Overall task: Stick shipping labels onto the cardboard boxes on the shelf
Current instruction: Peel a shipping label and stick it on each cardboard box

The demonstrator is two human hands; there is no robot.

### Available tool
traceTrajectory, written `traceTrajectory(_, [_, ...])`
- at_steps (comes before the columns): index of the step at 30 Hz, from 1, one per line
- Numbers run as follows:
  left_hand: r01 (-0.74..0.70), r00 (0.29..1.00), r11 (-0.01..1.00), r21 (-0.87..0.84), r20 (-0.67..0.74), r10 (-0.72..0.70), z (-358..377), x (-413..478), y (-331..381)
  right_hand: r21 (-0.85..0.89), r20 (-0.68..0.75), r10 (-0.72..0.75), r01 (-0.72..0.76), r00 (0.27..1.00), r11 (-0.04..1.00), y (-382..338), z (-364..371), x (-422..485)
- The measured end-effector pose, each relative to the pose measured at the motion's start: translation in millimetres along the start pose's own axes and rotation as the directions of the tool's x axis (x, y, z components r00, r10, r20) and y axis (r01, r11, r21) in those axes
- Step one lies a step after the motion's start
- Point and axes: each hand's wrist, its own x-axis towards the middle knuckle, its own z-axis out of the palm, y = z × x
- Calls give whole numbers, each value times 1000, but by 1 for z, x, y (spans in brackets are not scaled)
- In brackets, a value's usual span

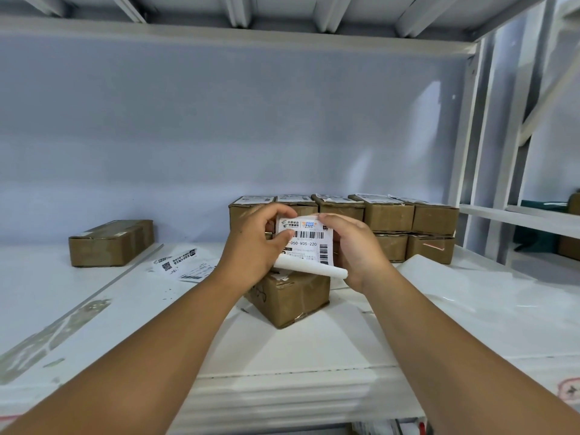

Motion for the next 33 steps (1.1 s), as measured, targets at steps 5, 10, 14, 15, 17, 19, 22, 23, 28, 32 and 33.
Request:
traceTrajectory(5, [-59, 995, 987, 149, -75, 71, 0, 2, -3, -10, 21, -1, 1, 1000, 1000, 1, 1, -1])
traceTrajectory(10, [-227, 968, 921, 318, -29, 249, -2, 1, -6, 15, 67, -20, 19, 998, 1000, -1, -2, -1])
traceTrajectory(14, [-207, 974, 909, 363, -9, 225, -2, 2, -4, 16, 92, -27, 26, 995, 1000, -1, -4, -1])
traceTrajectory(15, [-208, 973, 904, 373, -14, 229, -2, 2, -4, 14, 95, -24, 23, 995, 1000, 0, -3, -1])
traceTrajectory(17, [-192, 976, 903, 384, -23, 218, -2, 2, -3, 14, 99, -20, 18, 995, 1000, 0, -2, -1])
traceTrajectory(19, [-188, 977, 898, 397, -22, 214, -1, 2, -4, 13, 100, -14, 13, 995, 1000, 0, -1, -1])
traceTrajectory(22, [-166, 982, 903, 398, -15, 187, -1, 2, -4, 4, 99, -5, 5, 995, 1000, 1, -1, -1])
traceTrajectory(23, [-163, 983, 906, 391, -12, 182, -1, 2, -4, 5, 101, -4, 3, 995, 1000, 1, -1, -1])
traceTrajectory(28, [-134, 989, 917, 375, -10, 149, -1, 1, -3, 22, 110, -17, 15, 994, 1000, 1, -2, -1])
traceTrajectory(32, [-115, 991, 919, 377, -23, 133, -1, 2, -3, 28, 108, -20, 18, 994, 999, 1, -2, -1])
traceTrajectory(33, [-114, 990, 918, 381, -28, 135, -2, 1, -5, 26, 101, -24, 21, 995, 999, 1, -2, -1])
